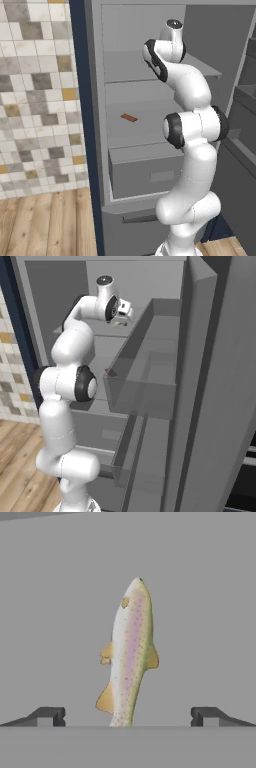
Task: Take the fish from the fridge and place it on the digital scale on the counter by the fridge. Wait a few seconds for a reading, then move it to the plate on the dining counter.
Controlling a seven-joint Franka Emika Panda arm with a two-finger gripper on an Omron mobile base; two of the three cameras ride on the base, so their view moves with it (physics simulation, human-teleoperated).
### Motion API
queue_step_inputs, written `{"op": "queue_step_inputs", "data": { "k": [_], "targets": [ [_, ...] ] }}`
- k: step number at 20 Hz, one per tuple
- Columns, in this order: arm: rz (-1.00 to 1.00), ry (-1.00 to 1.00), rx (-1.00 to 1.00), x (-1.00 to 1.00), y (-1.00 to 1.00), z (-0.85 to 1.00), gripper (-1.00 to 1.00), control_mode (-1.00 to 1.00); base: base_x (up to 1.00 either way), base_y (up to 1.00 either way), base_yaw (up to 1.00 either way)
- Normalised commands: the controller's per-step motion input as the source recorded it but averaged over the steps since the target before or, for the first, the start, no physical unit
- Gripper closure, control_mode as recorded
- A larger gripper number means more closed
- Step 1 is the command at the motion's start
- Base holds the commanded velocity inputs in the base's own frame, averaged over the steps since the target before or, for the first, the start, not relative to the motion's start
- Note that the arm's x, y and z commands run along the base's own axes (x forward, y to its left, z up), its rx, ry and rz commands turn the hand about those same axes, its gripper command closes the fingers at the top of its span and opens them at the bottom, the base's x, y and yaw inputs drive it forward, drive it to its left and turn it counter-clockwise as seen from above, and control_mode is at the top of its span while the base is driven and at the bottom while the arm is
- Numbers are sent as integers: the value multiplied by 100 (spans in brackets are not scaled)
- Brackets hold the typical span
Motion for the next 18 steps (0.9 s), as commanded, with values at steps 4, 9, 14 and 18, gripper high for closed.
{"op": "queue_step_inputs", "data": {
  "k": [4, 9, 14, 18],
  "targets": [
    [0, 2, 0, 0, -3, -43, -100, -100, 0, 0, 0],
    [0, -2, 0, 0, 0, -46, -100, -100, 0, 0, 0],
    [0, -7, 0, 28, 0, -42, -100, -100, 0, 0, 0],
    [0, -1, 0, 53, 0, -44, -100, -100, 0, 0, 0]
  ]
}}
